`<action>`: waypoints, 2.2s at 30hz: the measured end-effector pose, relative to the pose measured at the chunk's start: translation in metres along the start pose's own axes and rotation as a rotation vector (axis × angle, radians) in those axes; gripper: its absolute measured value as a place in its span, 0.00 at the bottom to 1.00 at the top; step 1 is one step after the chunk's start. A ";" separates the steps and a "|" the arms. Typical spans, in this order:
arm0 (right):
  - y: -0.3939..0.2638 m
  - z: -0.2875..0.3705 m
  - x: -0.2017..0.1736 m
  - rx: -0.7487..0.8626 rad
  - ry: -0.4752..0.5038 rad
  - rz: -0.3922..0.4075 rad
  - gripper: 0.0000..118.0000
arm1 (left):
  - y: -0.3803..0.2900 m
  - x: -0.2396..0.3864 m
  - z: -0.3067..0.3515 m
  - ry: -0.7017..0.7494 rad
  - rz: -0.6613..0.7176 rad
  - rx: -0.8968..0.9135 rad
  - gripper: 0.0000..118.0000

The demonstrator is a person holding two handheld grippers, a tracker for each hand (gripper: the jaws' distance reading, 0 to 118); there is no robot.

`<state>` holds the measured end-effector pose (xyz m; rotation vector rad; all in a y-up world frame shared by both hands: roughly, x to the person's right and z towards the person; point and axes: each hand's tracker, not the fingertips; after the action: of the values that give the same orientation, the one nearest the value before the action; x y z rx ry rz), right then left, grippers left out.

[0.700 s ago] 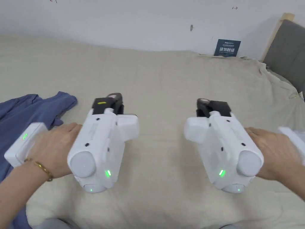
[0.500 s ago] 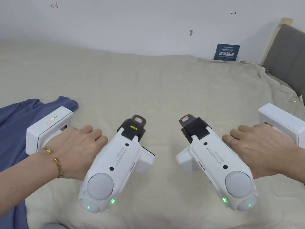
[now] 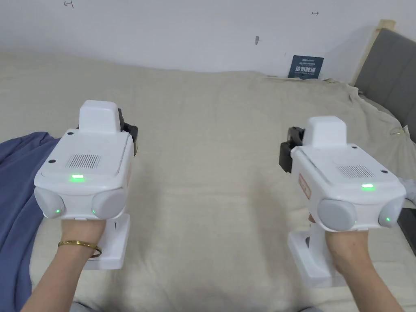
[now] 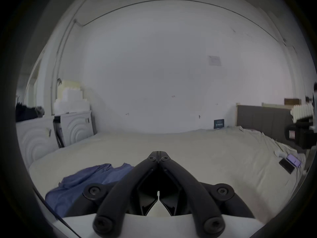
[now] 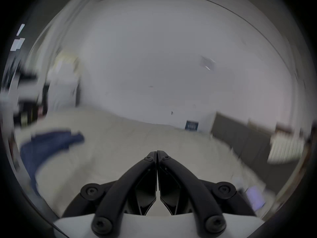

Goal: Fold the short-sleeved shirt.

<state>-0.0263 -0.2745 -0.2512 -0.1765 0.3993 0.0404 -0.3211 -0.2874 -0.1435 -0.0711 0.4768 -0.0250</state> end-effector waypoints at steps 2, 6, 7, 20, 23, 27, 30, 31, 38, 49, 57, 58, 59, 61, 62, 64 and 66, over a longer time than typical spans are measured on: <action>-0.015 0.002 0.003 -0.042 -0.045 -0.059 0.00 | -0.009 0.000 0.007 -0.028 -0.025 0.001 0.00; -0.037 0.011 -0.009 -0.049 -0.061 0.051 0.00 | -0.027 0.005 0.013 -0.059 -0.031 -0.039 0.00; -0.039 0.009 -0.010 -0.042 -0.054 0.049 0.00 | -0.032 0.004 0.014 -0.064 -0.023 -0.051 0.00; -0.041 0.011 -0.004 -0.043 -0.043 0.022 0.00 | -0.049 0.007 0.017 -0.076 -0.031 -0.106 0.00; -0.041 0.011 -0.004 -0.039 -0.040 0.023 0.00 | -0.048 0.007 0.017 -0.078 -0.036 -0.103 0.00; -0.042 0.008 -0.003 -0.041 -0.031 0.032 0.00 | -0.046 0.008 0.018 -0.079 -0.035 -0.098 0.00; -0.041 0.006 -0.001 -0.041 -0.031 0.030 0.00 | -0.046 0.008 0.018 -0.078 -0.039 -0.096 0.00; -0.040 0.010 -0.004 -0.040 -0.031 0.028 0.00 | -0.045 0.008 0.018 -0.077 -0.037 -0.096 0.00; -0.039 0.010 -0.005 -0.041 -0.032 0.036 0.00 | -0.044 0.009 0.018 -0.083 -0.036 -0.094 0.00; -0.036 0.016 -0.009 -0.036 -0.031 0.041 0.00 | -0.043 0.011 0.018 -0.094 -0.033 -0.092 0.00; -0.037 0.012 -0.006 -0.042 -0.027 0.055 0.00 | -0.043 0.013 0.017 -0.100 -0.032 -0.089 0.00; -0.037 0.012 -0.006 -0.043 -0.033 0.056 0.00 | -0.043 0.013 0.017 -0.097 -0.033 -0.099 0.00; -0.036 0.012 -0.006 -0.042 -0.027 0.050 0.00 | -0.042 0.013 0.017 -0.098 -0.031 -0.099 0.00; -0.034 0.011 -0.008 -0.042 -0.019 0.050 0.00 | -0.043 0.009 0.019 -0.076 -0.023 -0.085 0.00; -0.033 0.009 -0.011 -0.043 -0.017 0.057 0.00 | -0.042 0.006 0.020 -0.072 -0.005 -0.091 0.00; -0.030 0.009 -0.019 -0.042 0.010 0.062 0.00 | -0.042 -0.002 0.021 -0.057 0.013 -0.085 0.00; -0.026 0.008 -0.029 -0.034 0.030 0.079 0.00 | -0.040 -0.012 0.024 -0.022 0.004 -0.086 0.00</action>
<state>-0.0484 -0.2989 -0.2287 -0.1948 0.4358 0.1220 -0.3214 -0.3258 -0.1138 -0.1542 0.4559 0.0002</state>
